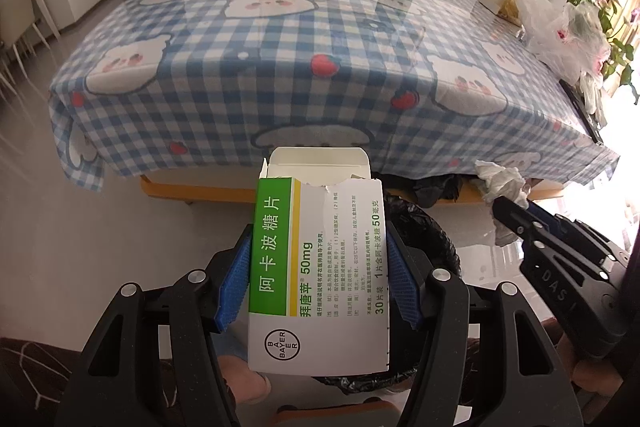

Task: Collect trash
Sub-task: 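Lower both tools over the black bin holding the box and tissue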

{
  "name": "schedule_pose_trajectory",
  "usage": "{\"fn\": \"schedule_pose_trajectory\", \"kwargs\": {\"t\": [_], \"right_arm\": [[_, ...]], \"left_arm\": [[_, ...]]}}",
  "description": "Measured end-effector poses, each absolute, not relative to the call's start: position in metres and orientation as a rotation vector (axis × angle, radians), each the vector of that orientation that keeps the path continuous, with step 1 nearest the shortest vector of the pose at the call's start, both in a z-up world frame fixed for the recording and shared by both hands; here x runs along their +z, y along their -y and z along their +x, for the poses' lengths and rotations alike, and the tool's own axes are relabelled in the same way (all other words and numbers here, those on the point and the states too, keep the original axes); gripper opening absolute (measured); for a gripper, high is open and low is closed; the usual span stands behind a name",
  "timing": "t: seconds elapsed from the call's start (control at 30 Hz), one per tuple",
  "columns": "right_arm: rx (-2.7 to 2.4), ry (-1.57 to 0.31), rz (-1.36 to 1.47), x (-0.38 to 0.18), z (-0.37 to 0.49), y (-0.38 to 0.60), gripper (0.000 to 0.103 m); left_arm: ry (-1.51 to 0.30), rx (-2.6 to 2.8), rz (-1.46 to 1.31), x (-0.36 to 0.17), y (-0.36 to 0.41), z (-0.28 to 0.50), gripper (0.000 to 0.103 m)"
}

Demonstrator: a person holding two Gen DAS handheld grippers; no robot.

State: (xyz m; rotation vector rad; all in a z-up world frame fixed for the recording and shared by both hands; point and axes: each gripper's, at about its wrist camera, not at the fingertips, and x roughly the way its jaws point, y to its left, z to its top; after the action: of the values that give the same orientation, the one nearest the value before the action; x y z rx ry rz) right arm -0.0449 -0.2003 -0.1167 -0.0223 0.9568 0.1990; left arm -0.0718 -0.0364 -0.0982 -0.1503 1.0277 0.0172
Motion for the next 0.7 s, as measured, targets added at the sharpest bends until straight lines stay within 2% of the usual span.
{"fn": "schedule_pose_trajectory", "kwargs": {"t": [0.33,0.7], "right_arm": [[0.17,-1.031,-0.016,-0.159,-0.056,0.205,0.02],[0.129,-1.1,-0.033,-0.203,-0.048,0.214,0.021]], "left_arm": [[-1.038,0.018,-0.132,-0.127,0.046,-0.079,0.06],[-1.129,0.047,-0.142,-0.193,0.046,-0.071,0.06]]}}
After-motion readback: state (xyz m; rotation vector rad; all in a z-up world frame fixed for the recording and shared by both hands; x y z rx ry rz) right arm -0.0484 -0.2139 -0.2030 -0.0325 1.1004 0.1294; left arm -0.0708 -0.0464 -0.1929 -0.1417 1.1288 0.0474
